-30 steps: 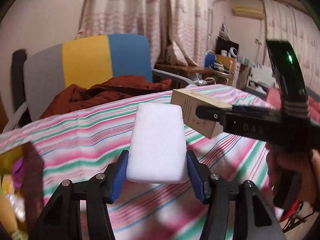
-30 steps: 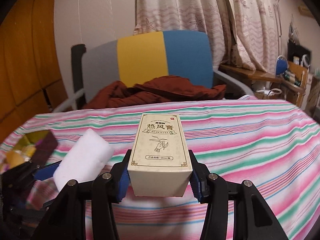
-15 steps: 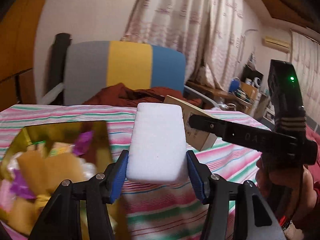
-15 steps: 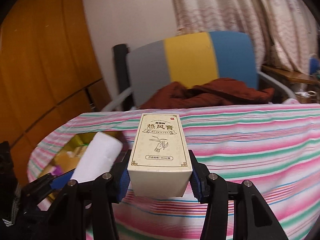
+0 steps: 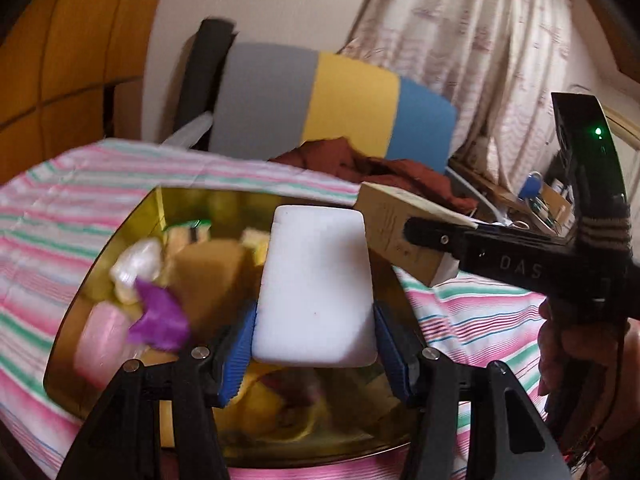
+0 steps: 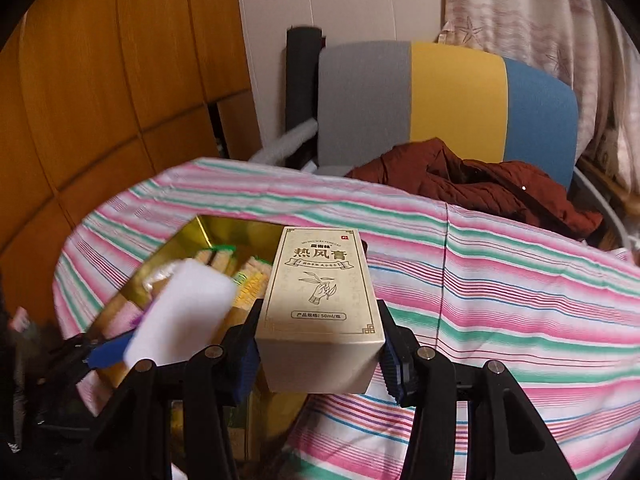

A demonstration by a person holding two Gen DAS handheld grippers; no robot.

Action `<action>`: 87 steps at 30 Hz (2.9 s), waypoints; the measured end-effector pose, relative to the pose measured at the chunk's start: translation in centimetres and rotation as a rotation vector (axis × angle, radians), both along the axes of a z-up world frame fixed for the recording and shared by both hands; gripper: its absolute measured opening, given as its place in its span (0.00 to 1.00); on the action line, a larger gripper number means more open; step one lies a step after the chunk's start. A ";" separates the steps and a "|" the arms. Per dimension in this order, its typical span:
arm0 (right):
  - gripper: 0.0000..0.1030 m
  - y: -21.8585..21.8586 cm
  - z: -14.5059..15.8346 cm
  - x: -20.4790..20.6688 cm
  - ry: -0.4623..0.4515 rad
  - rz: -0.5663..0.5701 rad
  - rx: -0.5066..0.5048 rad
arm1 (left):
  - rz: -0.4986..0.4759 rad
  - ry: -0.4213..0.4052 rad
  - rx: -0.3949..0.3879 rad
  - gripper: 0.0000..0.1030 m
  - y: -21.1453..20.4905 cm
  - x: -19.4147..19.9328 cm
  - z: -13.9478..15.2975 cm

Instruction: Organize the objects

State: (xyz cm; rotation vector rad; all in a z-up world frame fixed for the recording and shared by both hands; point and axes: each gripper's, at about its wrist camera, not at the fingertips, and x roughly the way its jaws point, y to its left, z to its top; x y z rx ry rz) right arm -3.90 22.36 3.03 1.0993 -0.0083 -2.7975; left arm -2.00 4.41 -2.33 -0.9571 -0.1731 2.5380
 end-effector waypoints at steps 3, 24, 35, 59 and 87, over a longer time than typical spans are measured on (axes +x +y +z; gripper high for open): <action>0.50 -1.0 -0.5 -1.1 -0.033 -0.007 0.062 | 0.019 -0.030 0.014 0.56 -1.0 -0.3 -0.8; 0.87 -1.7 -1.8 -1.3 0.031 -0.046 -0.010 | 0.022 -0.103 0.011 0.57 -1.8 -6.2 -0.6; 0.89 3.9 -0.1 3.3 0.145 -0.188 -0.272 | -0.038 -0.071 0.004 0.52 1.0 -7.2 1.0; 0.89 4.9 -1.7 5.4 0.099 -0.167 -0.359 | 0.069 -0.017 -0.226 0.57 2.5 -7.3 0.5; 1.00 -2.3 -0.2 5.8 0.036 -0.145 0.027 | 0.263 -0.006 -0.181 0.58 -4.4 2.5 5.5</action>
